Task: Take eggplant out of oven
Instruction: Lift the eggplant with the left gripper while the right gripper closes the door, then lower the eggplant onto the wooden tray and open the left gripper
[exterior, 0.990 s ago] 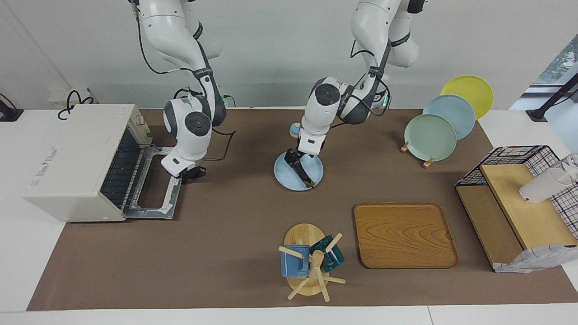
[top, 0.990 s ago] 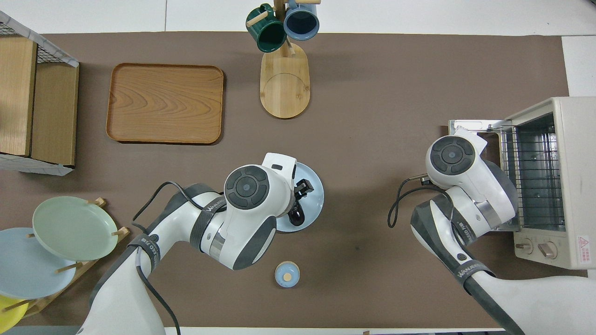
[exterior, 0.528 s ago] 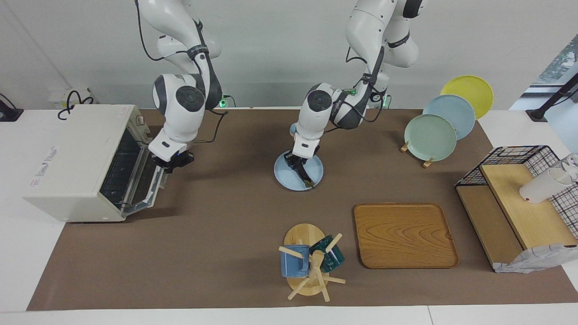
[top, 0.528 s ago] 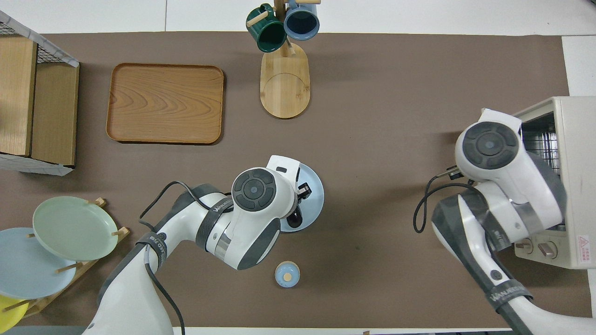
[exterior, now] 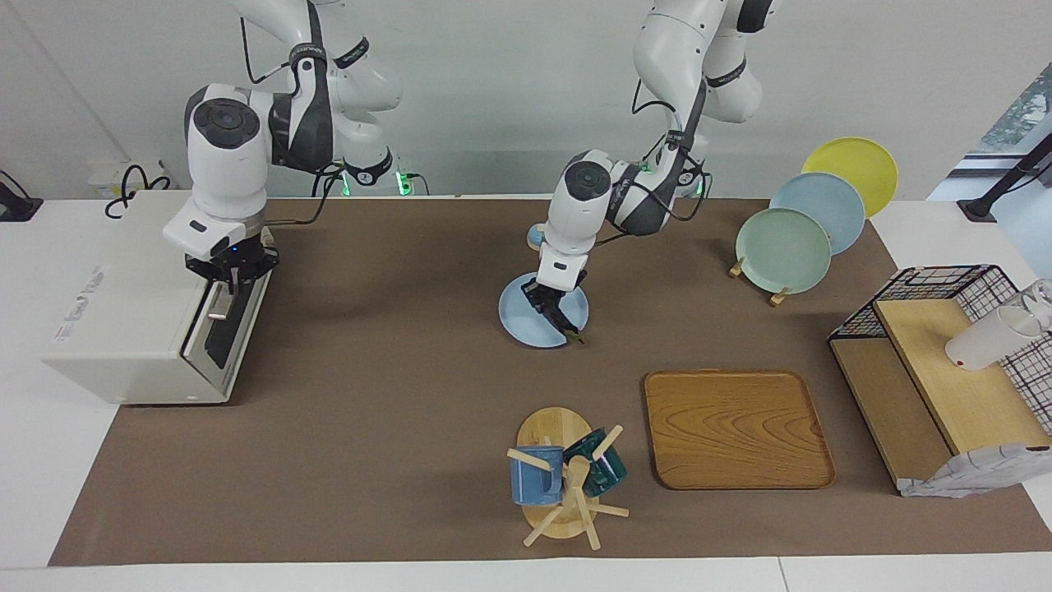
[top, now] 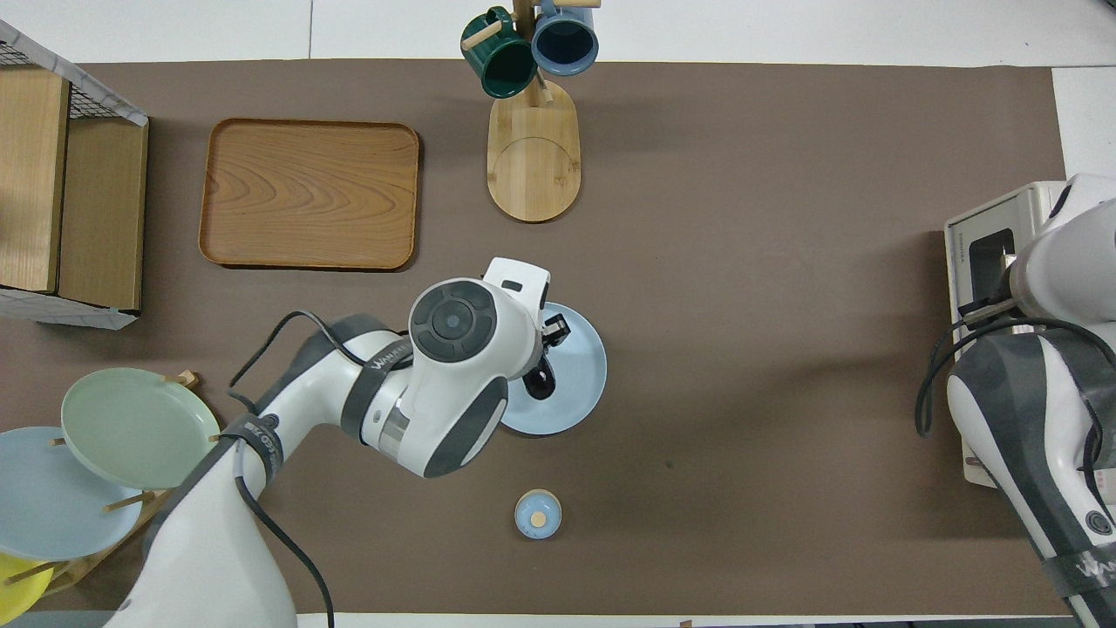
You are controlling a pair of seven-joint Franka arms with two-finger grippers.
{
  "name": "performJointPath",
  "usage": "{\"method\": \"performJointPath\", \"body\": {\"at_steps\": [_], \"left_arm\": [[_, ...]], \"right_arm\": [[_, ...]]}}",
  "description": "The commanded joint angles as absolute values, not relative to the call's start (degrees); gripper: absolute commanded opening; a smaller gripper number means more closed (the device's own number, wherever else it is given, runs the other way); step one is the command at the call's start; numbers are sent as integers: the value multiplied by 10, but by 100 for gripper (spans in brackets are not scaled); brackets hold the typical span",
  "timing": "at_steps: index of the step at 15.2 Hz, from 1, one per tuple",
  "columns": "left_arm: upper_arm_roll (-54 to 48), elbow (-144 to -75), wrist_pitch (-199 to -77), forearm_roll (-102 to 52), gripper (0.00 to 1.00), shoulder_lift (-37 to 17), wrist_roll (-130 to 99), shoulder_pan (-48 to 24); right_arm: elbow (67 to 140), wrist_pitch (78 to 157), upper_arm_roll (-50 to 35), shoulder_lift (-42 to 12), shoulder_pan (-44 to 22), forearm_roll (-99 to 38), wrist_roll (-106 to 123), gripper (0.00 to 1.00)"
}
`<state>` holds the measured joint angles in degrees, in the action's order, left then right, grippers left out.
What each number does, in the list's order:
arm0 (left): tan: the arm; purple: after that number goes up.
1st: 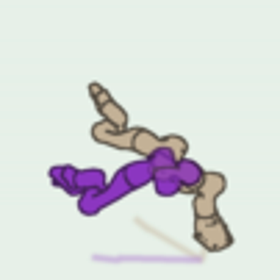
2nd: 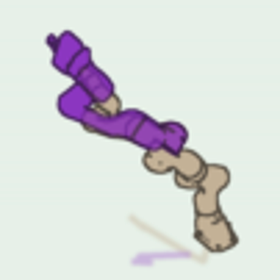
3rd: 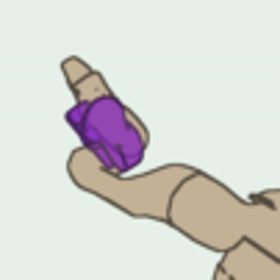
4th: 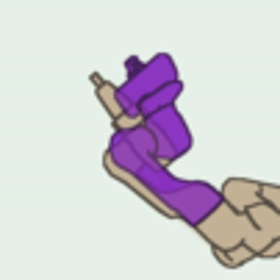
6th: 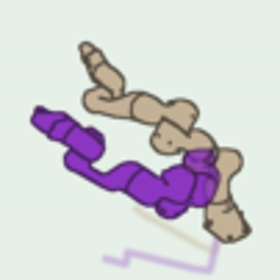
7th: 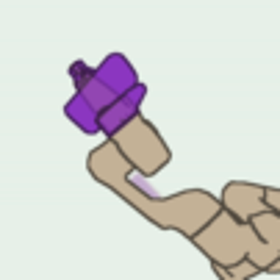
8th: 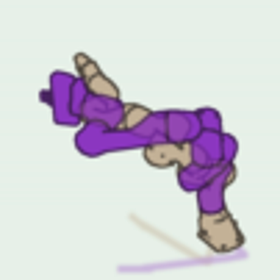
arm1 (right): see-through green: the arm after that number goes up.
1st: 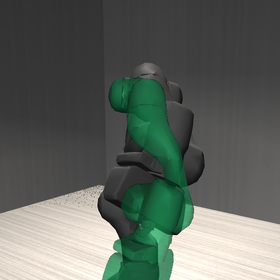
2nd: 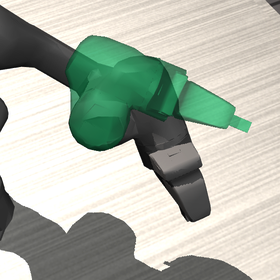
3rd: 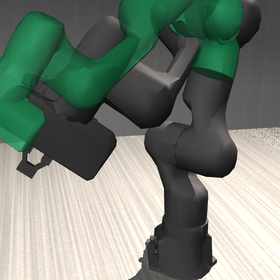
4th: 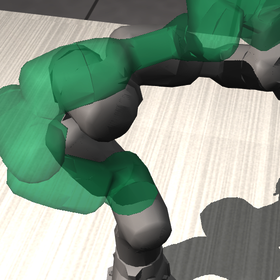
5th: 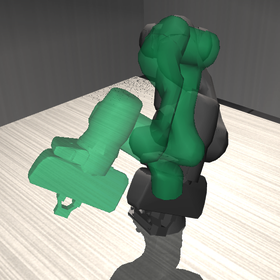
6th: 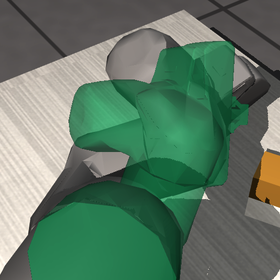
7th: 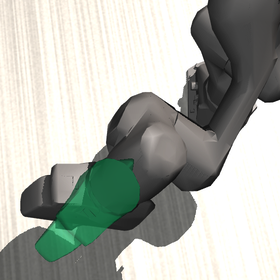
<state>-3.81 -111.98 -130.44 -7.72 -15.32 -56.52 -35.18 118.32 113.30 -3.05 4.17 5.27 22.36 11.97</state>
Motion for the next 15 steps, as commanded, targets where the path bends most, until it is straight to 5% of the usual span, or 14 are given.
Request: {"method": "performJointPath", "body": {"at_steps": [1, 4, 5, 6, 12, 15], "left_arm": [[-39, -1024, -1196, -67, 0, -155, -475, -276], [-40, -955, -1154, -67, 0, -180, -349, -188], [-40, -940, -1154, -66, 0, -191, -312, -159], [-40, -931, -1156, -63, 0, -199, -280, -132], [-40, -826, -1152, -19, 0, -314, -136, -59], [-40, -800, -1165, -12, 0, -357, -108, -47]], "right_arm": [[1102, 1022, -36, 53, 55, 155, 160, 28], [1008, 928, -39, 45, 48, 71, 159, 47], [999, 926, -43, 41, 47, 48, 157, 66], [996, 926, -45, 40, 47, 32, 152, 100], [860, 808, -53, -9, 34, 22, 94, 100], [874, 796, -52, -2, 32, 19, 94, 100]]}}
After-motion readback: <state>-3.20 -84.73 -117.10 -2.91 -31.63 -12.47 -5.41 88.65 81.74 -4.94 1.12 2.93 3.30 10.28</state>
